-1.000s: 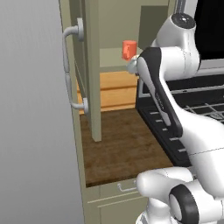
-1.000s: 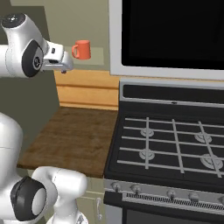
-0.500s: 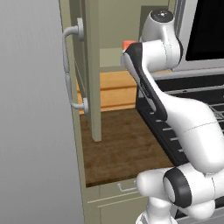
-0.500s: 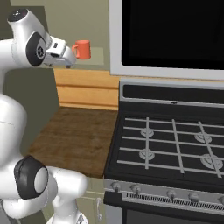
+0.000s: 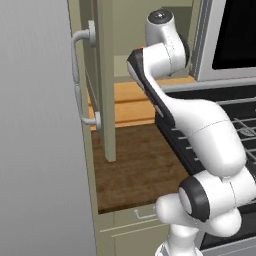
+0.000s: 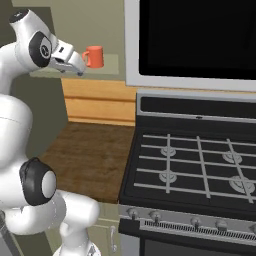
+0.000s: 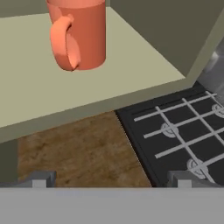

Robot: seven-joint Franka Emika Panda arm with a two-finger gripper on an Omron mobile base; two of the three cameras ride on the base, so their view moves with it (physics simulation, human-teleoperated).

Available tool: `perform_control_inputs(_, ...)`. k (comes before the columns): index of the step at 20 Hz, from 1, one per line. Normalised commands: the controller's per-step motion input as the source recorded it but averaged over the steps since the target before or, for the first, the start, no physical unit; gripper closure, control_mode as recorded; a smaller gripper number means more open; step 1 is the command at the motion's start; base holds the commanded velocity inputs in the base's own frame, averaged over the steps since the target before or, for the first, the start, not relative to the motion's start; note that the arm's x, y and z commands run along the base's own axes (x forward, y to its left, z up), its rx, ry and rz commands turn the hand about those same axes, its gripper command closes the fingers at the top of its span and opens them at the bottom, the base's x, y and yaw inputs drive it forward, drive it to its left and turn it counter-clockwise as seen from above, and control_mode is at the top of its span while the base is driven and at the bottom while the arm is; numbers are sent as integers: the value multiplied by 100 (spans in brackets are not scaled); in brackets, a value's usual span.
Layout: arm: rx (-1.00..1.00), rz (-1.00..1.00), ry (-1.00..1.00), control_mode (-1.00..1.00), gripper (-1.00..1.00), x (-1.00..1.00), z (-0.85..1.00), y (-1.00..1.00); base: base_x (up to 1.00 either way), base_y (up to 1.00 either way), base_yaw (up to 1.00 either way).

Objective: Gather all objects into one cabinet and sort the glasses and bowls to opposite sides.

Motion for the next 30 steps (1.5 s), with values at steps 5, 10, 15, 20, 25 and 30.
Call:
perform_control_inputs(5, 0, -4, 0, -100, -100, 58, 0, 0, 0, 0, 0)
perform_control_inputs(10, 0, 0, 0, -100, -100, 65, 0, 0, 0, 0, 0)
perform_control_inputs(15, 0, 0, -8, -100, -100, 59, -1, 0, 0, 0, 0)
perform_control_inputs(20, 0, -3, 3, -100, -100, 43, 0, 1, 0, 0, 0)
perform_control_inputs(25, 0, -10, 0, -100, -100, 30, 0, 10, 0, 0, 0)
perform_control_inputs(30, -1, -15, 0, -100, -100, 28, 0, 17, 0, 0, 0)
